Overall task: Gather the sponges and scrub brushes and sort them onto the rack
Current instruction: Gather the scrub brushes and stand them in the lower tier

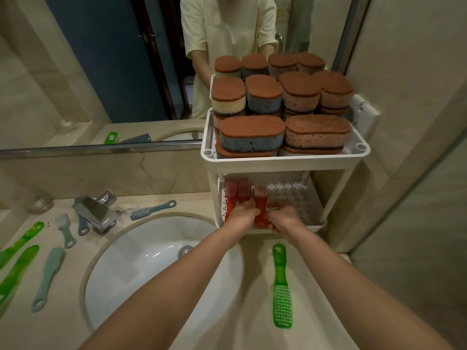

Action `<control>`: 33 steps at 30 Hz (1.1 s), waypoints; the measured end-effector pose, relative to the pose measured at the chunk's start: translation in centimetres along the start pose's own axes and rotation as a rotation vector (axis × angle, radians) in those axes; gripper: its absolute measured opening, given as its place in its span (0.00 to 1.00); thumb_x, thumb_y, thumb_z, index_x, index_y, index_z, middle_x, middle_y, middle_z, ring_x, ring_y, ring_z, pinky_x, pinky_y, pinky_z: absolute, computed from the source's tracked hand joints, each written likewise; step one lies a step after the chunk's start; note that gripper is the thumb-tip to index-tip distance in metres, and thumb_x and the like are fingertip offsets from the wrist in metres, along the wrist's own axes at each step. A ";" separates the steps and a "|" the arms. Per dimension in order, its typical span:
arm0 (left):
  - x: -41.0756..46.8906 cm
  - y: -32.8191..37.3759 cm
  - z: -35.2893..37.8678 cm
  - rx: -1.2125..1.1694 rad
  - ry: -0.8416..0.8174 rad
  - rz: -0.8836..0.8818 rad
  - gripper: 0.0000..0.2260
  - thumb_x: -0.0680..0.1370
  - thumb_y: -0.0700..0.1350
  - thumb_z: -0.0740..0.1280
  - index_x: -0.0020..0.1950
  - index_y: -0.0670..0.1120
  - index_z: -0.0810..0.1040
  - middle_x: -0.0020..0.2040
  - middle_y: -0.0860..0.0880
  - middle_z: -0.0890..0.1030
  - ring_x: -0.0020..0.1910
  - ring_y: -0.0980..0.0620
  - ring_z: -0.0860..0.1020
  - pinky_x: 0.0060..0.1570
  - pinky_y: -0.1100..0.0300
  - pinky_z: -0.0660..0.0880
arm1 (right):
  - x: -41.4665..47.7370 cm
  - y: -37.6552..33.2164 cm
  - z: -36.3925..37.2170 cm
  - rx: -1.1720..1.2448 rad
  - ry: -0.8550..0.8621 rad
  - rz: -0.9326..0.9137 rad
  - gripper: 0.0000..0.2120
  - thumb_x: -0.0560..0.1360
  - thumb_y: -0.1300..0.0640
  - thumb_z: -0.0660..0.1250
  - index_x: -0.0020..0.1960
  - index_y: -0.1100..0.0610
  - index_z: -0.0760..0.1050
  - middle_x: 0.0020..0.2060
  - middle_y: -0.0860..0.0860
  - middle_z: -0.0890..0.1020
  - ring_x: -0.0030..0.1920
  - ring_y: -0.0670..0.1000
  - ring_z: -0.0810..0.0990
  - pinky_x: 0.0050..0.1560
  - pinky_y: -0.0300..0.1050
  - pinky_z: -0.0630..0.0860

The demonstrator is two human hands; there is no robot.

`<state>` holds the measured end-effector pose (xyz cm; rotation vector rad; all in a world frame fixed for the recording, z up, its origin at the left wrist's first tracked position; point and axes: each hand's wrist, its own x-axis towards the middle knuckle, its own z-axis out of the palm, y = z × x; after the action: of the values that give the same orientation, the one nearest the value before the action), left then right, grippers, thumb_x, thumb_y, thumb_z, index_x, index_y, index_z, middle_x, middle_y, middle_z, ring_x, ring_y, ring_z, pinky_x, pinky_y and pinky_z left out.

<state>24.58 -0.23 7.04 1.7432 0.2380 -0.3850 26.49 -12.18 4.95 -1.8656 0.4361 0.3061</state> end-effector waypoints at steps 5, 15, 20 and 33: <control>2.2 0.0 0.2 0.123 0.004 -0.025 0.13 0.79 0.39 0.61 0.63 0.45 0.74 0.59 0.41 0.79 0.57 0.44 0.77 0.59 0.51 0.73 | 3.5 0.2 0.3 -0.138 -0.028 -0.056 0.05 0.71 0.62 0.70 0.46 0.59 0.79 0.28 0.51 0.78 0.26 0.48 0.74 0.26 0.40 0.72; 4.6 -1.4 0.8 0.254 0.030 -0.012 0.16 0.83 0.41 0.53 0.68 0.43 0.72 0.63 0.41 0.76 0.60 0.45 0.75 0.61 0.55 0.72 | 6.5 2.2 1.9 -0.430 0.007 -0.153 0.09 0.70 0.56 0.66 0.37 0.46 0.68 0.36 0.45 0.74 0.40 0.49 0.73 0.40 0.39 0.65; 4.6 -1.8 0.6 0.319 0.030 -0.013 0.17 0.83 0.40 0.53 0.70 0.40 0.69 0.65 0.39 0.75 0.62 0.42 0.75 0.56 0.55 0.74 | 7.0 2.8 2.0 -0.485 0.007 -0.174 0.09 0.73 0.58 0.62 0.48 0.51 0.80 0.48 0.52 0.83 0.46 0.54 0.79 0.44 0.38 0.68; -0.1 -6.6 2.0 -0.096 0.190 0.152 0.17 0.78 0.33 0.59 0.52 0.55 0.76 0.47 0.51 0.82 0.45 0.57 0.81 0.45 0.62 0.77 | -2.3 7.3 0.4 -0.045 0.275 -0.369 0.09 0.75 0.60 0.64 0.52 0.50 0.77 0.45 0.44 0.80 0.45 0.45 0.79 0.46 0.44 0.75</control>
<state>21.80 -0.81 0.77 1.6918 0.2547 -0.0956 21.21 -13.56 -0.40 -1.9961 0.2618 -0.1928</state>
